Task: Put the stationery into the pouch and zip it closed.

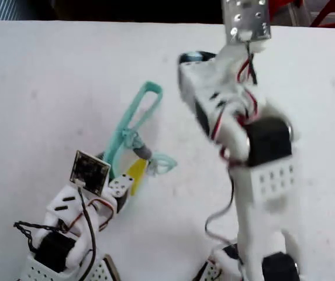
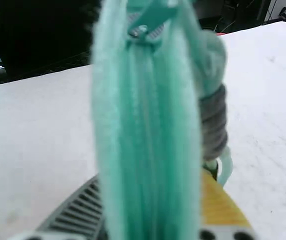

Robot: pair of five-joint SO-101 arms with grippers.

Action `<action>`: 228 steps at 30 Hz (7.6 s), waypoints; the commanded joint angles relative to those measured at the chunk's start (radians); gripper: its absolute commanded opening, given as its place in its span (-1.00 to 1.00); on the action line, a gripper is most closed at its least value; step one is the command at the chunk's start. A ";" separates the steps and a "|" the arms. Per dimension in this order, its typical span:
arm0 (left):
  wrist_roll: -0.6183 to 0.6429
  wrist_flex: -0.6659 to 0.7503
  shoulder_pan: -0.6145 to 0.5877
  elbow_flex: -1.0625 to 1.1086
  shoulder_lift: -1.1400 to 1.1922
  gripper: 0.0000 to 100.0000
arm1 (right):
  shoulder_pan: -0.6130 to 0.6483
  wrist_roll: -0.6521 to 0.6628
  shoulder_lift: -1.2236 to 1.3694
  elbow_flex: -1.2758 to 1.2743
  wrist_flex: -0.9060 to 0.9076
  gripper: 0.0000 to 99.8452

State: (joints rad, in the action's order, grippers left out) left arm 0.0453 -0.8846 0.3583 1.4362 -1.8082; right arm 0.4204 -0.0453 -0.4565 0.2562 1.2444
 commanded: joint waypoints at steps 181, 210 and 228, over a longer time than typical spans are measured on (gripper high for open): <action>0.009 0.000 0.007 -0.028 -0.015 -0.66 | 0.495 0.321 -0.162 -0.253 0.387 -0.56; 0.017 -0.133 0.001 -0.213 -0.015 -0.65 | 0.326 0.321 -0.383 -0.440 0.130 -0.96; 0.012 -0.157 0.008 -0.250 -0.016 -0.95 | 0.252 0.313 -0.383 -0.485 0.021 -0.96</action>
State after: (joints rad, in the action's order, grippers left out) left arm 0.0529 -1.0395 0.3644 1.2152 -1.8251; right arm 0.7273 0.2723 -0.8216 -0.2348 1.3288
